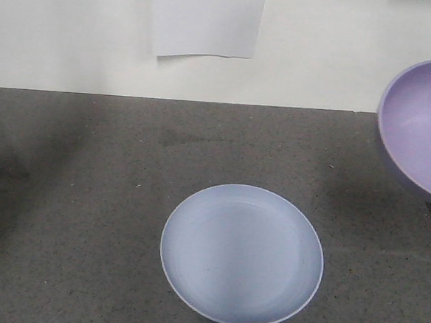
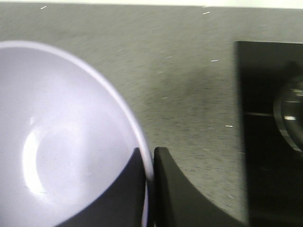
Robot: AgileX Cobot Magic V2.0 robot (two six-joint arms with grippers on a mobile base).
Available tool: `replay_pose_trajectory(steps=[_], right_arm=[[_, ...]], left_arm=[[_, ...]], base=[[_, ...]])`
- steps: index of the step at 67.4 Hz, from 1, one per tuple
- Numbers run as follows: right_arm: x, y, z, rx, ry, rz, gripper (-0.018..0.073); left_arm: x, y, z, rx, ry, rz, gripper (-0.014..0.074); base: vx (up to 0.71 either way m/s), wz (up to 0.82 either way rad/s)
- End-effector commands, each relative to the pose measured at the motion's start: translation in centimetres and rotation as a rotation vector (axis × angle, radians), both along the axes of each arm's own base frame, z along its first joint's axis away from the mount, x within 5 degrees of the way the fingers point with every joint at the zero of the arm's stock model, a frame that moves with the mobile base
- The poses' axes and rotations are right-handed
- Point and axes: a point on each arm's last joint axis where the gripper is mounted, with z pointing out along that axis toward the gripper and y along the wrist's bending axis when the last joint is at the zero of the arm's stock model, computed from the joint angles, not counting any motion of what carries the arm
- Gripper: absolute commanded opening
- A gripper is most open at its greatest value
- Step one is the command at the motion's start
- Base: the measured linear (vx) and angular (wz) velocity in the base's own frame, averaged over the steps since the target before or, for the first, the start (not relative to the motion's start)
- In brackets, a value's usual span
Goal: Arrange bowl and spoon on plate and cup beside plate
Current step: 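Lower the lavender bowl onto the plate center with the right gripper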
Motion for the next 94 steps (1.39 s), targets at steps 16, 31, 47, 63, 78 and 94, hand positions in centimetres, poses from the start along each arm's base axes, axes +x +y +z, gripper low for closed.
replay_pose_trajectory(steps=[16,31,47,63,78,94], right_arm=[[5.9,1.9,-2.5,0.105,0.068,0.164,-0.0004],[8.3,6.0,-7.4,0.032,0.176,0.278,-0.0004],[9.7,8.7,-12.3,0.046,0.239,0.311,-0.0004],[11.0,11.6,-15.2,0.046,0.276,0.364,-0.0004],[12.0,12.8,-17.3,0.037,0.309,0.374,-0.0004],[12.7,13.0,-19.1,0.024,0.358,0.372,-0.0004]], left_arm=[[-0.7,-0.1,1.3,-0.021,-0.068,-0.004,-0.0006],[-0.7,-0.1,1.3,-0.021,-0.068,-0.004,-0.0006],[-0.7,-0.1,1.3,-0.021,-0.068,-0.004,-0.0006],[-0.7,-0.1,1.3,-0.021,-0.068,-0.004,-0.0006],[-0.7,-0.1,1.3,-0.021,-0.068,-0.004,-0.0006],[-0.7,-0.1,1.3,-0.021,-0.068,-0.004,-0.0006]], base=[[0.0,0.0],[0.0,0.0],[0.0,0.0],[0.0,0.0],[0.0,0.0],[0.0,0.0]])
